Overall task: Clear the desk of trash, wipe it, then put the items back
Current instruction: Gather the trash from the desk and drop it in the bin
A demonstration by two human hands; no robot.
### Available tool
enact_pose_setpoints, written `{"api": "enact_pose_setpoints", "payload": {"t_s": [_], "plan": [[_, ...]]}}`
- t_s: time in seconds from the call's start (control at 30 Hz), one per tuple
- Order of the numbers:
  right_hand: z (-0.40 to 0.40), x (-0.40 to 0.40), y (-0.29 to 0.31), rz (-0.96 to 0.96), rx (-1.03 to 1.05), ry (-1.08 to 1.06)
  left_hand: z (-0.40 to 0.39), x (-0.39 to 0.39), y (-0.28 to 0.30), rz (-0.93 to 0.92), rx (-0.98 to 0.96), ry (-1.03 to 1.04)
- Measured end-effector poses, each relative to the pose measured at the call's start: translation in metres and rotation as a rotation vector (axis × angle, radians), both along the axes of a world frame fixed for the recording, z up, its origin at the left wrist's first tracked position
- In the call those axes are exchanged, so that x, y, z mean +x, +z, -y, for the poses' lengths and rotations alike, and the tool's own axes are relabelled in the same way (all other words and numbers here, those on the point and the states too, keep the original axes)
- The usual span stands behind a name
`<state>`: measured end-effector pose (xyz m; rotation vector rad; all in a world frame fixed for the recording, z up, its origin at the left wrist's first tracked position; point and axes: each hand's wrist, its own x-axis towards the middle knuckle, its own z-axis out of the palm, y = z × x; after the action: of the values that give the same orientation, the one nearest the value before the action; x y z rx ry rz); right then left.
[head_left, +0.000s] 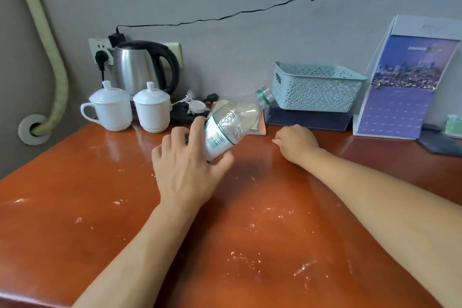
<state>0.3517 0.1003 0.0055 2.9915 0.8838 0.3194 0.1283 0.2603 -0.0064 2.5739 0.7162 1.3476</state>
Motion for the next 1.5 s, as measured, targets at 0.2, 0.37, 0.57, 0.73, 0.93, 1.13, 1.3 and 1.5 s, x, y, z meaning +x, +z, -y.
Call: {"api": "enact_pose_setpoints", "payload": {"t_s": [0.2,0.37,0.57,0.73,0.93,1.13,1.3,1.5], "plan": [[0.083,-0.099,0.016,-0.173,0.109,0.059,0.013,-0.019,0.009,-0.054,0.008,-0.144],[0.177,-0.187,0.034,-0.179,0.380,0.099,0.085,-0.062,0.037,-0.099,0.040,-0.340],[0.286,-0.283,0.021,-0.055,0.641,0.103,0.213,-0.142,0.031,-0.116,0.301,-0.611],[0.365,-0.336,-0.055,0.237,0.596,0.046,0.289,-0.200,-0.030,-0.213,0.340,-0.829],[0.435,-0.375,-0.178,0.104,0.488,-0.112,0.319,-0.228,-0.134,-0.490,0.207,-0.888],[0.460,-0.383,-0.292,-0.255,0.440,-0.375,0.342,-0.191,-0.235,-0.833,0.182,-0.867],[0.455,-0.367,-0.322,-0.407,0.397,-0.457,0.370,-0.159,-0.311,-1.089,0.063,-0.866],[0.442,-0.357,-0.353,-0.454,0.475,-0.610,0.405,-0.130,-0.379,-1.304,0.009,-0.786]]}}
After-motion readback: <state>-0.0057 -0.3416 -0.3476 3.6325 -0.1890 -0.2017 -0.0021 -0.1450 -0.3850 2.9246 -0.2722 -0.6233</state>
